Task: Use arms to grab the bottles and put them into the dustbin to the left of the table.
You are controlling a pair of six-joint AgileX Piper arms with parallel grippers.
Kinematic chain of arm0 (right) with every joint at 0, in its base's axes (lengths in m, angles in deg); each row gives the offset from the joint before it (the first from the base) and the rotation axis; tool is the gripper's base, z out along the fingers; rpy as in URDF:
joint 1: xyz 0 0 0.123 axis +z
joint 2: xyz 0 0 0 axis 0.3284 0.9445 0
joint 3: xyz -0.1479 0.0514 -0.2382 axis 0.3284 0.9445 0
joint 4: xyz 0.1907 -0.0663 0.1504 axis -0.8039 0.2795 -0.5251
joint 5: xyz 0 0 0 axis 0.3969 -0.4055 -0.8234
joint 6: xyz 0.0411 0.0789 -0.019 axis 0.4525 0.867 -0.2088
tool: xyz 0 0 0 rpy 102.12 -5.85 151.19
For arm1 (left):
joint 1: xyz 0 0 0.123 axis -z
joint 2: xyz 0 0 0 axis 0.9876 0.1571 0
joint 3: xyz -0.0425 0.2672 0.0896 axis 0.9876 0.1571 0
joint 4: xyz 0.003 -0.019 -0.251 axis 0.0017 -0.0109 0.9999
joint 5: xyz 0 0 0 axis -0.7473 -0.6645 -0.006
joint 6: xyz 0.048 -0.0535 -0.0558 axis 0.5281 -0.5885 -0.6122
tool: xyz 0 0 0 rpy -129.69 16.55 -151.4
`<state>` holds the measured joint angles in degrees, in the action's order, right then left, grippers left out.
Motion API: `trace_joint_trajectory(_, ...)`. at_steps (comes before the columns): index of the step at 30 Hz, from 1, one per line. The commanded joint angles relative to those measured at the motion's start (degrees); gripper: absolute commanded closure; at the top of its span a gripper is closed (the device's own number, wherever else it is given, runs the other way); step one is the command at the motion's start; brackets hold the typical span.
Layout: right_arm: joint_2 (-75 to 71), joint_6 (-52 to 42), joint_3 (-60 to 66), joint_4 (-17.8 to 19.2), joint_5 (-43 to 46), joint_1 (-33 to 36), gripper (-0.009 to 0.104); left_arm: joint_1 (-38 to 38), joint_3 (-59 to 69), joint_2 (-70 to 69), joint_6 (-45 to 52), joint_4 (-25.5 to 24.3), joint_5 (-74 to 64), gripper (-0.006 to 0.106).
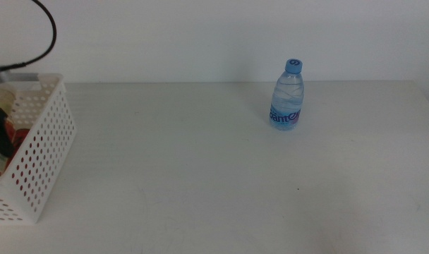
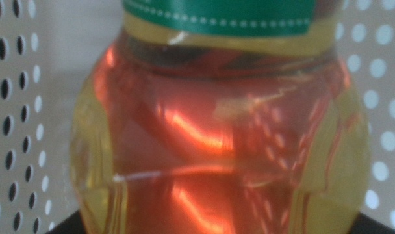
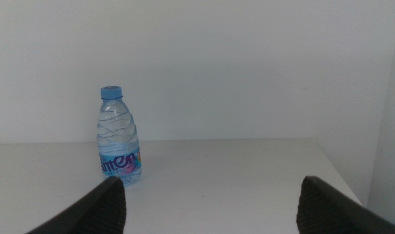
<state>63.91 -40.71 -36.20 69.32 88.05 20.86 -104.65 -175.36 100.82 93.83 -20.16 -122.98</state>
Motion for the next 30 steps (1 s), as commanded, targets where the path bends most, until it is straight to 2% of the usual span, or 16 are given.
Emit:
trace_joint_trajectory(1, -1.57, -0.72, -0.42, 0.21, 4.41, -0.53, 0.008, 0.23, -2.22, -2.57, -0.14, 2.65, -2.65, 0.074)
trace_joint_trajectory(4, -1.57, -0.72, -0.42, 0.21, 4.41, -0.53, 0.008, 0.23, -2.22, -2.21, -0.08, 2.57, -2.41, 0.051)
trace_joint_trajectory(5, -1.57, -0.72, -0.42, 0.21, 4.41, -0.53, 0.008, 0.23, -2.22, -2.21, -0.08, 1.67, -1.61, 0.026)
trace_joint_trajectory(7, -1.57, -0.72, -0.42, 0.21, 4.41, -0.53, 0.008, 0.23, -2.22, -2.26, -0.08, 1.58, -1.56, 0.011)
trace_joint_trajectory(11, -1.57, -0.72, -0.42, 0.21, 4.41, -0.53, 0.008, 1.31, -2.62, -2.49, -0.54, 1.49, -1.56, 0.010)
trace_joint_trajectory(21, -1.57, -0.72, -0.42, 0.21, 4.41, -0.53, 0.008, 10.52, -6.04, -9.26, -6.23, -8.89, -0.50, 0.010)
trace_joint_trajectory(23, -1.57, -0.72, -0.42, 0.21, 4.41, -0.53, 0.008, 11.46, -6.04, -11.49, -6.67, -8.91, 0.24, 0.010)
trace_joint_trajectory(28, -1.57, -0.72, -0.42, 0.21, 4.41, -0.53, 0.008, 14.41, -5.70, -18.46, -6.53, -1.52, 2.87, 0.010)
trace_joint_trajectory(30, -1.57, -0.72, -0.42, 0.21, 4.41, -0.53, 0.008, 16.59, -3.99, -21.95, -6.18, -0.69, 4.98, 0.010)
